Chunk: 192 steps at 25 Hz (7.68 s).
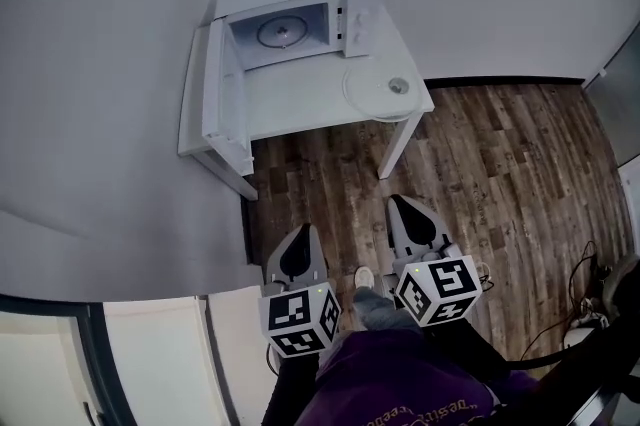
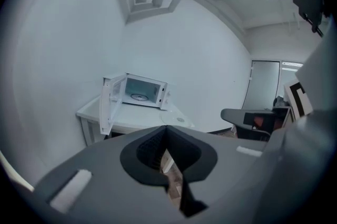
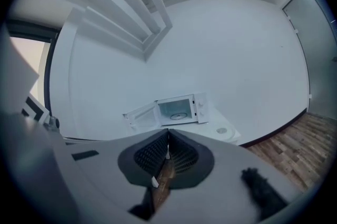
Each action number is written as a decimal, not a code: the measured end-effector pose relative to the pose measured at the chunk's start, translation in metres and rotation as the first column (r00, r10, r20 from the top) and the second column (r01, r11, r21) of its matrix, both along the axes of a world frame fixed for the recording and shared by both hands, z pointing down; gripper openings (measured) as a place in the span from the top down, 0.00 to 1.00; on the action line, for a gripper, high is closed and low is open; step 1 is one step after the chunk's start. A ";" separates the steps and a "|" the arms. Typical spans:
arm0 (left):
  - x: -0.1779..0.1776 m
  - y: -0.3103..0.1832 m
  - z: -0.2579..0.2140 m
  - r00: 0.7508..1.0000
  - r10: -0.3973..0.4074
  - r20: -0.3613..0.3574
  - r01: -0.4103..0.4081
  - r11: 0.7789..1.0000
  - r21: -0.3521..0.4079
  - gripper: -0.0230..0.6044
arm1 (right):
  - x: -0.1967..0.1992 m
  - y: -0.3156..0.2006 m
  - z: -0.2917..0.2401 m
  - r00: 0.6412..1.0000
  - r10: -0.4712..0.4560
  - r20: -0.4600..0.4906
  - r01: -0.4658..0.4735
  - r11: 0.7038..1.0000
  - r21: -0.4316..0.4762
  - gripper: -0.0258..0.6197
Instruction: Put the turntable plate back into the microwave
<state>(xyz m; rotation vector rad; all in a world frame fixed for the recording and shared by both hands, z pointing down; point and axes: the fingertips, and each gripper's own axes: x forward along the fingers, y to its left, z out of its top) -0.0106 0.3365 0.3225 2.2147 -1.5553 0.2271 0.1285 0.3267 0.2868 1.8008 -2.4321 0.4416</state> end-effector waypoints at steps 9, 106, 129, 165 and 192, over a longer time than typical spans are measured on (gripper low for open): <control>0.029 -0.078 0.014 1.000 0.010 0.010 -0.010 0.999 -0.031 0.96 | 0.020 -0.078 0.018 0.998 -0.058 -0.001 0.058 0.997 -0.043 0.95; 0.243 -0.307 0.247 0.660 -0.211 -0.721 -0.354 0.760 -0.546 0.71 | 0.175 -0.288 0.272 0.592 0.433 0.680 0.221 0.724 -0.654 0.85; 0.243 -0.310 0.216 0.632 -0.115 -0.766 -0.341 0.847 -0.408 0.82 | 0.179 -0.279 0.248 0.528 0.418 0.739 0.247 0.757 -0.604 0.89; 0.201 -0.311 0.176 0.462 -0.170 -0.870 -0.218 0.930 -0.297 0.88 | 0.157 -0.269 0.207 0.569 0.265 0.778 0.269 0.834 -0.481 0.87; 0.085 -0.295 0.113 0.490 -0.115 -0.864 0.064 0.993 -0.096 0.89 | 0.046 -0.281 0.145 0.597 -0.091 0.797 0.514 0.806 -0.293 0.87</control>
